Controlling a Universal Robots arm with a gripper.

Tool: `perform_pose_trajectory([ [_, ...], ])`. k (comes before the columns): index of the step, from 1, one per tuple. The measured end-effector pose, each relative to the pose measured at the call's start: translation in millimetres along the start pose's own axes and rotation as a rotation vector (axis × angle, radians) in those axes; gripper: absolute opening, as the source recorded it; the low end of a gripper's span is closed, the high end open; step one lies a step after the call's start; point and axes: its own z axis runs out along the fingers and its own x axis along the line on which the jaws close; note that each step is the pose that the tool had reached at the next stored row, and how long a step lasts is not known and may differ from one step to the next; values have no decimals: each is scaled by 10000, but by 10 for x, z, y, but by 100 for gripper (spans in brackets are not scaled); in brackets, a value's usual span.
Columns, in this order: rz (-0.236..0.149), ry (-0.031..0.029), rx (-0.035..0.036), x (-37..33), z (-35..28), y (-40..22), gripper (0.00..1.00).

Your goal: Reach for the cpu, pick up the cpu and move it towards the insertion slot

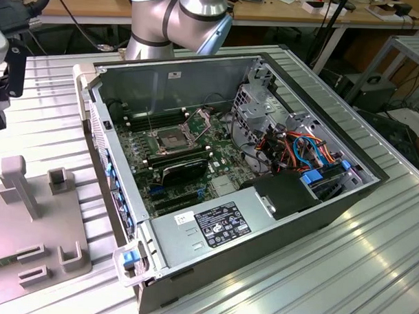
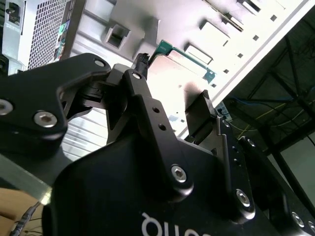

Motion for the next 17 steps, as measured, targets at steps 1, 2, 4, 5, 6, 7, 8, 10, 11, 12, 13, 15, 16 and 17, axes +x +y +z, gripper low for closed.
perform_pose_trajectory([
  [1, 0, 0, 0, -13, 0, 0, 55],
  [2, 1, -1, -1, -24, 1, 0, 55],
  [4, 0, 0, 0, -44, 1, 0, 55],
  [5, 0, 0, 0, -55, 1, 0, 55],
  [6, 0, 0, 0, -76, 2, 0, 55],
  [7, 0, -1, -1, -88, 3, 0, 55],
  [8, 0, 0, 0, -101, 3, 0, 55],
  [10, 0, 0, 0, -146, 4, 0, 55],
  [11, 0, 0, 1, -172, 4, 0, 55],
  [12, 0, 1, 1, -184, 4, 0, 55],
  [13, 1, 1, 1, -196, 4, 0, 55],
  [15, 0, 0, 2, -233, 5, 0, 55],
  [16, 0, 0, 2, -243, 5, 0, 55],
  [17, 0, 0, 2, -257, 5, 0, 55],
])
